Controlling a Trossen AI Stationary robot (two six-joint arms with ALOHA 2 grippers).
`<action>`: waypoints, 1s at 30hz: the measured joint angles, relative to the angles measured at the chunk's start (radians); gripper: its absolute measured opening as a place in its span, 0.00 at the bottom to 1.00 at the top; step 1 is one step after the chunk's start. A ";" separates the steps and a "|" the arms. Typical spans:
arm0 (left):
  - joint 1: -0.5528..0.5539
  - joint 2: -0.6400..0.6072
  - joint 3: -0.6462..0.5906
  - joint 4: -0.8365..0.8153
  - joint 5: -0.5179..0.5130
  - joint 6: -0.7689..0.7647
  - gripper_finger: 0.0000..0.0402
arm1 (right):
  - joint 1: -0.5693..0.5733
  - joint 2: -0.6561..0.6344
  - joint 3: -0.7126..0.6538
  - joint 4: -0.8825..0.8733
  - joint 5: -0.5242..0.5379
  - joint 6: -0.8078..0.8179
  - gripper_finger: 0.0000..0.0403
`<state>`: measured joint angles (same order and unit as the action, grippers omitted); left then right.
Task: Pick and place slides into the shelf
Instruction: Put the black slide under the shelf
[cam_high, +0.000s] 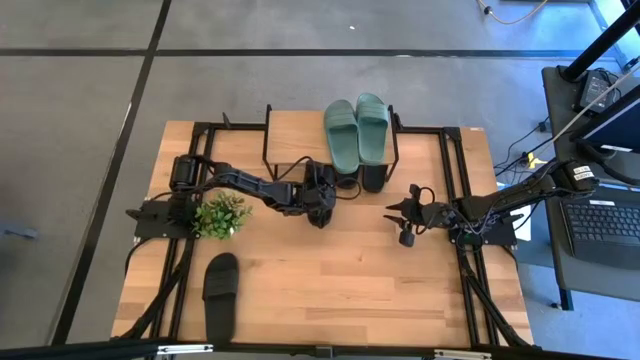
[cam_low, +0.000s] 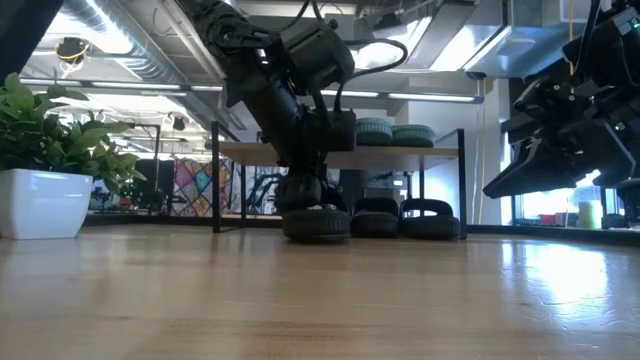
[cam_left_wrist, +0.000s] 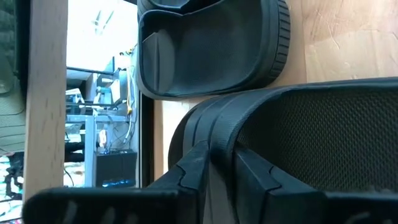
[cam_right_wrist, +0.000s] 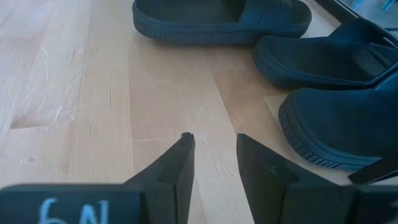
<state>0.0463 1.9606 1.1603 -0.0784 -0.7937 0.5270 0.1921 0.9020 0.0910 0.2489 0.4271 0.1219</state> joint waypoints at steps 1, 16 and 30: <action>0.000 0.000 0.000 0.000 0.000 0.000 0.14 | 0.000 0.000 0.000 0.000 0.000 0.000 0.30; -0.001 0.000 0.000 0.015 -0.001 0.023 0.32 | 0.000 0.000 0.000 0.000 0.000 0.000 0.30; -0.083 -0.124 0.000 -0.017 -0.034 0.000 0.45 | 0.000 0.000 0.000 0.000 0.000 0.004 0.30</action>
<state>-0.0370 1.8371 1.1606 -0.0953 -0.8280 0.5267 0.1917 0.9020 0.0910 0.2489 0.4271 0.1257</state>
